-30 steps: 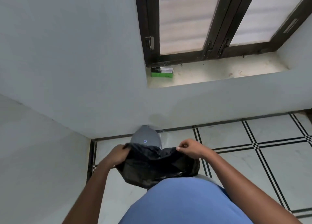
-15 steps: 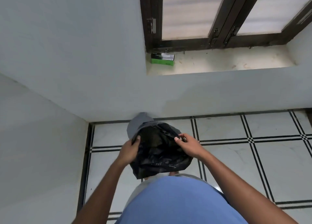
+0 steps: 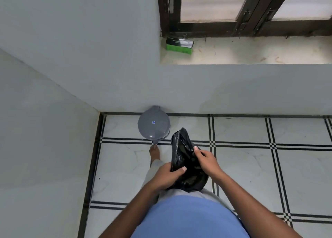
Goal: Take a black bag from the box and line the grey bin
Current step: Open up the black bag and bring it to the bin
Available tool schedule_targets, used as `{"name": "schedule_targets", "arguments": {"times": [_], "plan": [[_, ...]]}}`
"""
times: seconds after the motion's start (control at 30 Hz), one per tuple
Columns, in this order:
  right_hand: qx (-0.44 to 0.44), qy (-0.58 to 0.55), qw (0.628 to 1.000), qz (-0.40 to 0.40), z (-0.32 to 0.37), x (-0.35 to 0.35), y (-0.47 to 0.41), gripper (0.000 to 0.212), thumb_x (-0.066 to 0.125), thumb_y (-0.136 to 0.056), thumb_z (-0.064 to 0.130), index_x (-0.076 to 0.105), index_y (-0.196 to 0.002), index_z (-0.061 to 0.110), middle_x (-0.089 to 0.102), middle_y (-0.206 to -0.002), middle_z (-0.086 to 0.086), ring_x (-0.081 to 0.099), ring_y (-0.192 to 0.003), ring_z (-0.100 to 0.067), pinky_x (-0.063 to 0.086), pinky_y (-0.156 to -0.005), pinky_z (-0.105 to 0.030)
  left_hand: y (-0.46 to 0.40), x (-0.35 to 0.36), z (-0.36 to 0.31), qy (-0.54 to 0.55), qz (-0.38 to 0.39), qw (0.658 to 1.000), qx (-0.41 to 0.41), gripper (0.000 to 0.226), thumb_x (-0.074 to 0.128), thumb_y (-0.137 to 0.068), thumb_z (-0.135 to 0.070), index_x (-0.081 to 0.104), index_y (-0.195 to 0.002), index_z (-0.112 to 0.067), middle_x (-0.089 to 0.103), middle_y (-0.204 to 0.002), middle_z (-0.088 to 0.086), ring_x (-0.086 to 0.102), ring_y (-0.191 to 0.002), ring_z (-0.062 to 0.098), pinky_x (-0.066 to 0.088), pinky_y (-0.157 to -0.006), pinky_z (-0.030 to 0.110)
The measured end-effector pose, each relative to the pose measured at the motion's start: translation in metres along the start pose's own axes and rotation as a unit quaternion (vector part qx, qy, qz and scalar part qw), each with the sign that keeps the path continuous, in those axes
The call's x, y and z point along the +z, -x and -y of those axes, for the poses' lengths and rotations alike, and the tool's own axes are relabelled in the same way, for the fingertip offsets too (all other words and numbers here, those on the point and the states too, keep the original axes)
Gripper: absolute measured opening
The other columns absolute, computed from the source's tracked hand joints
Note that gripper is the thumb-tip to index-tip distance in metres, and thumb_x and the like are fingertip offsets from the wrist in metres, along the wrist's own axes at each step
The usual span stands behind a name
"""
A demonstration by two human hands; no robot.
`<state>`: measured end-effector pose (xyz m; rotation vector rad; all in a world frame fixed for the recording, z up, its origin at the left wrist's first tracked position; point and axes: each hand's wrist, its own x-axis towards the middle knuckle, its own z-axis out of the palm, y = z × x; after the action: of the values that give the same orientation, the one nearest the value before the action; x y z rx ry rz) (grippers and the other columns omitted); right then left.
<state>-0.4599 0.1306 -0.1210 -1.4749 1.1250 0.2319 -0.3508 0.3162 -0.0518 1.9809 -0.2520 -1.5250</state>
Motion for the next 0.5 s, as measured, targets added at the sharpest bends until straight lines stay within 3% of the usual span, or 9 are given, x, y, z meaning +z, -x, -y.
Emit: {"name": "schedule_targets", "arguments": {"times": [0.1,0.2,0.23,0.3,0.37,0.5], "plan": [[0.005,0.002,1.000,-0.005,0.006,-0.006,-0.004,0.056,0.057,-0.109,0.062,0.083,-0.092,0.015,0.084,-0.088,-0.002,0.079,-0.090,-0.023,0.060,-0.091,-0.043,-0.005,-0.003,-0.007,-0.008,-0.012,1.000,0.000,0.013,0.070,-0.106,-0.029,0.063,-0.099,-0.038,0.065,-0.100,-0.024,0.066,-0.089,-0.010,0.057,-0.080,0.013],[0.014,-0.002,1.000,-0.019,0.014,-0.008,-0.008,0.050,0.057,-0.110,0.059,0.085,-0.095,0.020,0.085,-0.095,-0.001,0.079,-0.099,-0.021,0.059,-0.099,-0.045,-0.009,-0.010,-0.013,-0.012,-0.027,1.000,0.010,0.001,0.071,-0.105,-0.032,0.071,-0.104,-0.031,0.073,-0.096,-0.018,0.072,-0.085,-0.004,0.052,-0.068,0.008],[0.014,-0.004,1.000,-0.019,0.017,-0.007,-0.008,0.048,0.057,-0.110,0.056,0.085,-0.096,0.019,0.085,-0.096,0.001,0.079,-0.099,-0.018,0.059,-0.100,-0.044,-0.015,-0.013,-0.011,-0.018,-0.027,0.999,0.014,0.009,0.071,-0.104,-0.035,0.074,-0.109,-0.028,0.076,-0.096,-0.015,0.073,-0.086,-0.001,0.052,-0.068,0.008],[0.009,-0.008,1.000,-0.025,0.021,-0.004,-0.009,0.051,0.056,-0.111,0.054,0.083,-0.095,0.015,0.084,-0.093,-0.006,0.078,-0.095,-0.021,0.058,-0.097,-0.043,-0.021,-0.018,-0.013,-0.031,-0.020,0.999,0.018,0.018,0.071,-0.103,-0.037,0.075,-0.116,-0.024,0.079,-0.099,-0.013,0.075,-0.088,0.001,0.052,-0.070,0.010],[0.006,-0.018,0.999,-0.036,0.025,-0.001,-0.011,0.058,0.057,-0.110,0.056,0.080,-0.097,0.005,0.080,-0.099,-0.019,0.077,-0.096,-0.035,0.057,-0.088,-0.043,-0.024,-0.022,-0.017,-0.045,-0.006,0.999,0.014,0.020,0.071,-0.102,-0.039,0.076,-0.117,-0.026,0.080,-0.102,-0.012,0.075,-0.090,0.001,0.056,-0.078,0.014],[0.023,-0.035,0.998,-0.042,0.033,0.010,-0.015,0.067,0.057,-0.107,0.061,0.075,-0.109,-0.003,0.077,-0.112,-0.026,0.073,-0.109,-0.042,0.053,-0.083,-0.041,-0.043,-0.035,-0.010,-0.082,-0.008,0.997,-0.007,0.038,0.070,-0.081,-0.068,0.078,-0.108,-0.042,0.083,-0.099,-0.015,0.079,-0.098,0.008,0.063,-0.099,0.039]]}}
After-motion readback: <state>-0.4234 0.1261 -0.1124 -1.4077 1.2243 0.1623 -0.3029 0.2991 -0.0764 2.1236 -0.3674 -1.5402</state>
